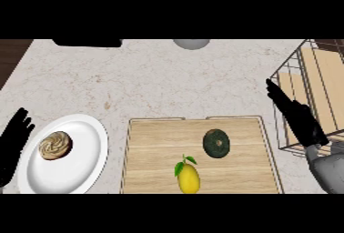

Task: Pick the lemon from the tray and place it in the tiered shelf

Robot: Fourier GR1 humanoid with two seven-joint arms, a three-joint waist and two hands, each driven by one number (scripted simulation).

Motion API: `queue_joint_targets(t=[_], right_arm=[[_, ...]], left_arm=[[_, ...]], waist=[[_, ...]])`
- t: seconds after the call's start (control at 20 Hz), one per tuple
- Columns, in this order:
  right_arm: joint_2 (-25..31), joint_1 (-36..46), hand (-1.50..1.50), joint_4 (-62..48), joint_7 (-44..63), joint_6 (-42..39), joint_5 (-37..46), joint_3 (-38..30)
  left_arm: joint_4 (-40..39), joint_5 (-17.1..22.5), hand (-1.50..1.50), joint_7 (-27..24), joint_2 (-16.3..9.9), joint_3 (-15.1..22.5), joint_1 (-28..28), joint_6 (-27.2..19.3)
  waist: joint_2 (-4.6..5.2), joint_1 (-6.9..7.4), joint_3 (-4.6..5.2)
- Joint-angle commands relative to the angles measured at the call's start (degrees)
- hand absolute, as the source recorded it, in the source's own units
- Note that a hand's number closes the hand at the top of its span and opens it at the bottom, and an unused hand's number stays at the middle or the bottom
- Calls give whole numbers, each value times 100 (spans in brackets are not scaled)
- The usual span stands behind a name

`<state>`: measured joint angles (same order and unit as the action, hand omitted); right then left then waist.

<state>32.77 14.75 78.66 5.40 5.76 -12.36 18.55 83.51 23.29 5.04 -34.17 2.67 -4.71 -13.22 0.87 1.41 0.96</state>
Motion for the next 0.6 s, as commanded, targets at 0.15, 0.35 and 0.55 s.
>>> queue_joint_targets(t=[0.15, 0.35, 0.55], right_arm=[[-355, -151, 150, 1008, -513, 1905, 2046, 704], [27, -228, 150, 783, -387, 3435, 3037, -55], [-1441, -1310, -150, 1516, -1339, 4742, 3814, 1134]], left_arm=[[240, -744, 0, -654, -260, 416, 256, 279], [255, -939, 0, -717, -348, 549, 230, 305], [346, -1226, 0, -1042, -237, 915, 418, 498]], waist=[[-229, -460, -69], [-406, -1135, -48], [-175, -620, -94]])
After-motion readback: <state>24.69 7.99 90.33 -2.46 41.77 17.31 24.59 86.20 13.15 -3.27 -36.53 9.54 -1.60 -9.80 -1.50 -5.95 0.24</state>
